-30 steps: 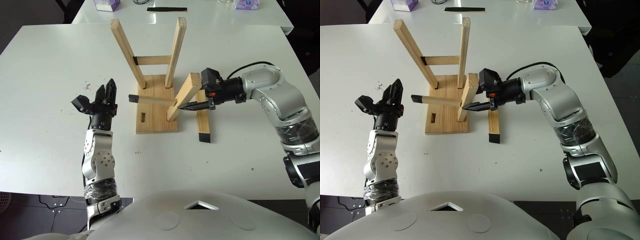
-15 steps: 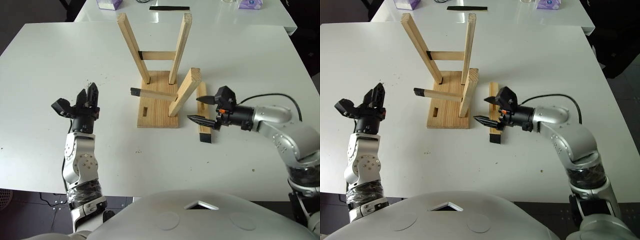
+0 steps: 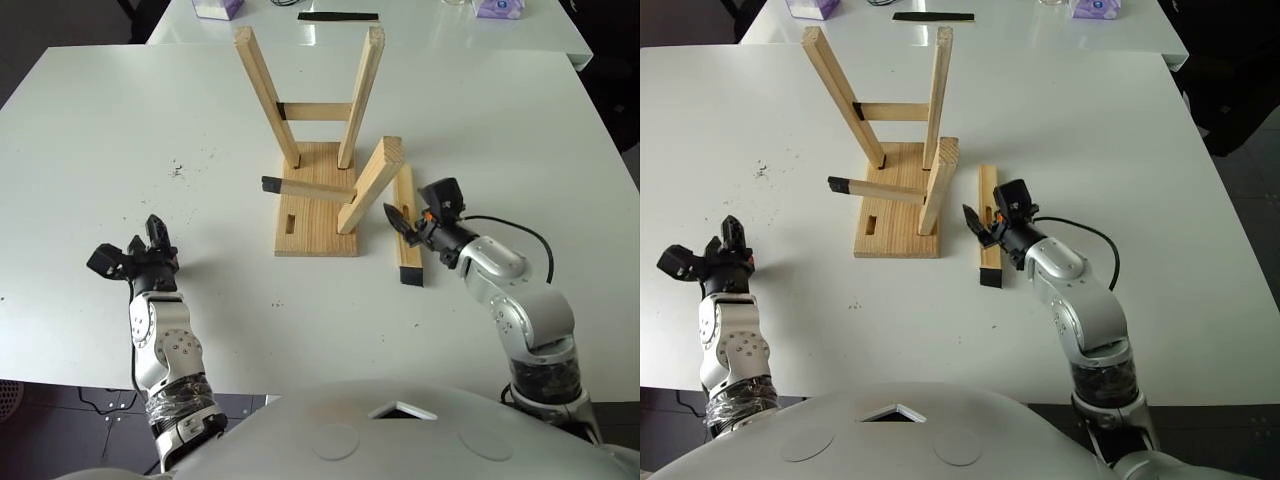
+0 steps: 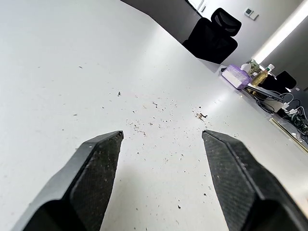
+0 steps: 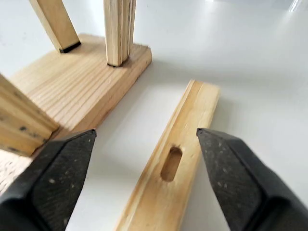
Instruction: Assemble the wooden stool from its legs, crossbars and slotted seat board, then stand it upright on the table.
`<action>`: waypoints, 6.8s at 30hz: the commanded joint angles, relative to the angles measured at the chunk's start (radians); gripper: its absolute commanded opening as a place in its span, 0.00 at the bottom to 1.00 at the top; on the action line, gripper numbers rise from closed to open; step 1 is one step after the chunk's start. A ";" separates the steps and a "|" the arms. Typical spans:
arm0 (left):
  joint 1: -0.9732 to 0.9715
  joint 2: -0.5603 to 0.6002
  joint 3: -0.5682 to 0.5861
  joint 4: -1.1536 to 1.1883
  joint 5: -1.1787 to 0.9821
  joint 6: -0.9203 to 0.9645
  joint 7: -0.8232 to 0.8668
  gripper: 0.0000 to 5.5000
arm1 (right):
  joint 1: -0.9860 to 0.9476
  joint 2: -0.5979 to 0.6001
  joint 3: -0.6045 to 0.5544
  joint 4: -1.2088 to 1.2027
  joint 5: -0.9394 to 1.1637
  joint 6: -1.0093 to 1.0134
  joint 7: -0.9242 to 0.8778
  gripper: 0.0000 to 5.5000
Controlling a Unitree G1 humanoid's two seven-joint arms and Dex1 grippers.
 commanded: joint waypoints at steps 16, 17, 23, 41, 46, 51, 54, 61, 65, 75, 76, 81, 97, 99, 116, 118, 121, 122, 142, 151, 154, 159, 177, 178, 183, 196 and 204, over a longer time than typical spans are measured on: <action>-0.018 -0.010 -0.015 0.022 0.037 -0.024 0.018 0.55 | 0.041 -0.028 0.023 0.115 -0.094 0.062 -0.023 0.70; -0.022 -0.009 -0.016 0.026 0.039 -0.025 0.017 0.55 | 0.042 -0.037 0.027 0.119 -0.096 0.065 -0.019 0.70; -0.009 -0.019 -0.005 0.017 0.037 -0.034 0.018 0.55 | 0.041 -0.080 0.017 0.071 -0.070 0.083 0.032 0.70; 0.009 -0.062 -0.023 0.008 0.041 -0.061 0.026 0.55 | -0.182 -0.049 -0.286 0.266 0.191 0.193 0.220 0.70; 0.017 -0.074 -0.026 0.007 0.042 -0.070 0.027 0.55 | -0.205 -0.122 -0.274 0.284 0.198 0.183 0.270 0.70; 0.034 -0.079 -0.033 -0.012 0.040 -0.065 0.027 0.55 | -0.103 -0.189 -0.230 0.086 0.173 0.187 0.247 0.70; 0.063 -0.083 -0.038 -0.029 0.039 -0.060 0.028 0.55 | -0.044 -0.151 -0.215 -0.027 0.175 0.227 0.186 0.70; 0.067 -0.066 -0.053 -0.046 0.038 -0.035 0.032 0.55 | 0.013 -0.056 -0.124 -0.121 0.104 0.267 0.020 0.70; 0.058 -0.048 -0.059 -0.047 0.042 -0.012 0.030 0.55 | 0.044 -0.053 -0.087 -0.095 0.020 0.200 -0.053 0.70; 0.061 -0.030 -0.060 -0.049 0.044 0.012 0.032 0.55 | 0.122 -0.013 -0.077 -0.122 0.022 0.199 -0.047 0.90; 0.062 -0.030 -0.060 -0.049 0.045 0.012 0.032 0.55 | 0.129 -0.015 -0.078 -0.121 0.027 0.210 -0.042 0.90; 0.070 -0.037 -0.063 -0.053 0.049 0.006 0.031 0.55 | 0.164 -0.048 -0.080 -0.090 0.004 0.253 -0.042 0.90; 0.061 -0.020 -0.063 -0.123 0.077 0.049 0.117 0.55 | 0.182 -0.018 -0.094 -0.076 -0.011 0.155 -0.045 0.55; 0.046 0.006 -0.058 -0.161 0.071 0.106 0.154 0.55 | 0.196 -0.005 -0.094 -0.087 -0.015 0.148 -0.059 0.50; -0.336 0.260 0.028 -0.347 -0.298 0.300 0.150 0.55 | -0.368 0.241 -0.601 0.322 0.335 -0.188 -0.102 0.38; -0.473 0.314 -0.011 -0.328 -0.372 0.347 0.091 0.55 | -0.520 0.233 -0.696 0.389 0.507 -0.222 -0.035 0.38; -0.616 0.359 -0.048 -0.308 -0.500 0.413 0.009 0.63 | -0.649 0.195 -0.746 0.385 0.681 -0.233 0.051 0.38; -0.652 0.368 -0.058 -0.301 -0.543 0.438 -0.008 0.66 | -0.675 0.185 -0.756 0.367 0.739 -0.226 0.063 0.38; -0.859 0.651 -0.210 -0.262 -1.112 0.897 -0.375 0.70 | -0.656 -0.242 -0.484 0.140 1.180 0.081 0.441 0.38; -0.878 0.656 -0.297 -0.270 -1.104 0.922 -0.428 0.70 | -0.618 -0.333 -0.353 0.144 1.030 0.048 0.647 0.38; -0.857 0.649 -0.305 -0.302 -1.094 0.912 -0.438 0.70 | -0.630 -0.341 -0.331 0.174 0.999 0.047 0.690 0.38; -0.820 0.639 -0.297 -0.336 -1.075 0.879 -0.446 0.67 | -0.662 -0.362 -0.307 0.227 0.950 0.048 0.742 0.38; -0.748 0.647 -0.290 -0.378 -1.009 0.829 -0.515 0.41 | -0.673 -0.369 -0.308 0.250 0.932 0.054 0.772 0.38; -0.743 0.647 -0.288 -0.380 -0.999 0.824 -0.522 0.40 | -0.672 -0.365 -0.309 0.249 0.925 0.045 0.770 0.38; -0.743 0.659 -0.262 -0.358 -0.928 0.784 -0.548 0.39 | -0.657 -0.342 -0.325 0.240 0.891 -0.023 0.774 0.55; -0.768 0.908 -0.134 -0.057 -0.527 0.652 -0.838 0.37 | -0.566 -0.160 -0.454 0.178 0.925 -0.070 0.242 0.67; -0.538 0.926 -0.207 -0.084 -0.238 0.477 -1.051 0.37 | -0.588 -0.073 -0.423 0.313 0.699 -0.210 0.081 0.67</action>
